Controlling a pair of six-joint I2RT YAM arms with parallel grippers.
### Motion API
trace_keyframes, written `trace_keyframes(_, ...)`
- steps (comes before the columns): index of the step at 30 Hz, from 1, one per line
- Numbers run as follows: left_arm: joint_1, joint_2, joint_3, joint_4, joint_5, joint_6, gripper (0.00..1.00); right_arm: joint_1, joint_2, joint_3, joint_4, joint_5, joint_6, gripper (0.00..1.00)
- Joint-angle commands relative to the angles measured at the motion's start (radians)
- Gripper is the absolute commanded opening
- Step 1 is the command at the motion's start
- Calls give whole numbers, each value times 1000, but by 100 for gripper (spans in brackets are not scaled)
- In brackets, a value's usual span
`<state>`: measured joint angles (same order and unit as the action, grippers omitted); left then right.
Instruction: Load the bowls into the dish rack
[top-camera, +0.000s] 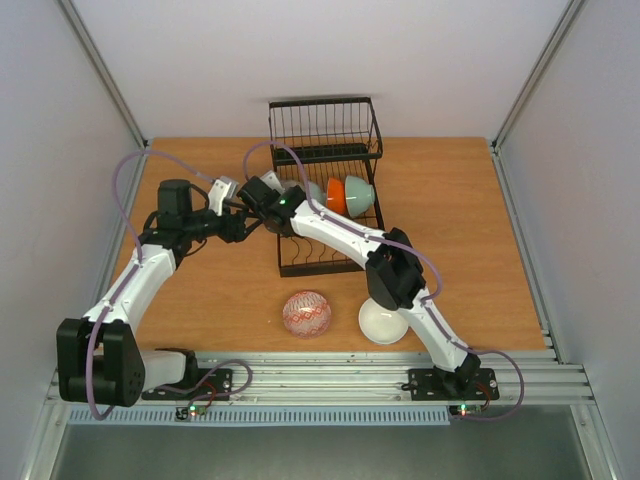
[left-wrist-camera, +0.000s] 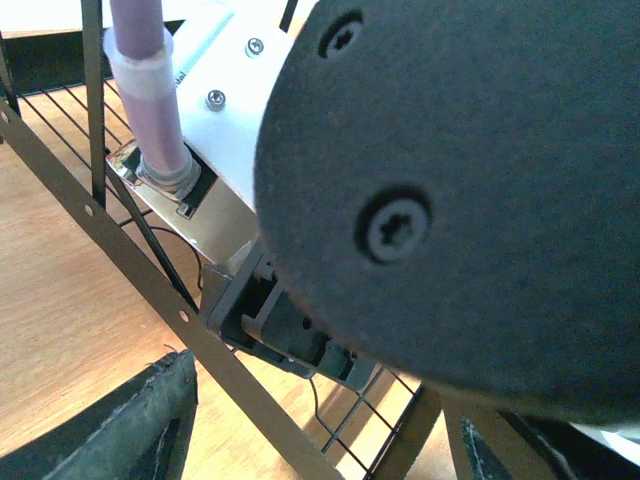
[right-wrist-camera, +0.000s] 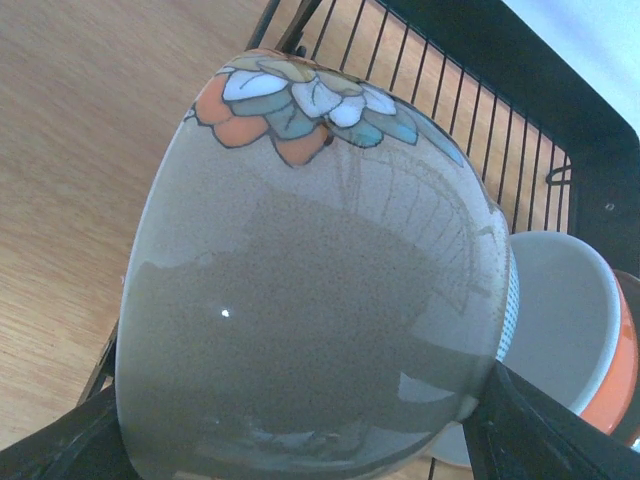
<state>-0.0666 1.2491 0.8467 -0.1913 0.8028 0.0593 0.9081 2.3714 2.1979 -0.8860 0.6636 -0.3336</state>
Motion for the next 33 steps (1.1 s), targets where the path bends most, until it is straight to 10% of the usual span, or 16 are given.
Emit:
trace_keyframes(1, 4, -1, -9, 44, 13, 5, 67, 25, 44, 77, 21, 38, -23, 1)
trace_keyframes(13, 5, 1, -7, 41, 20, 7, 67, 18, 101, 137, 5, 8, 7, 3)
trace_keyframes(33, 5, 3, -6, 39, 33, 5, 67, 8, 110, 100, 44, -18, 34, 64)
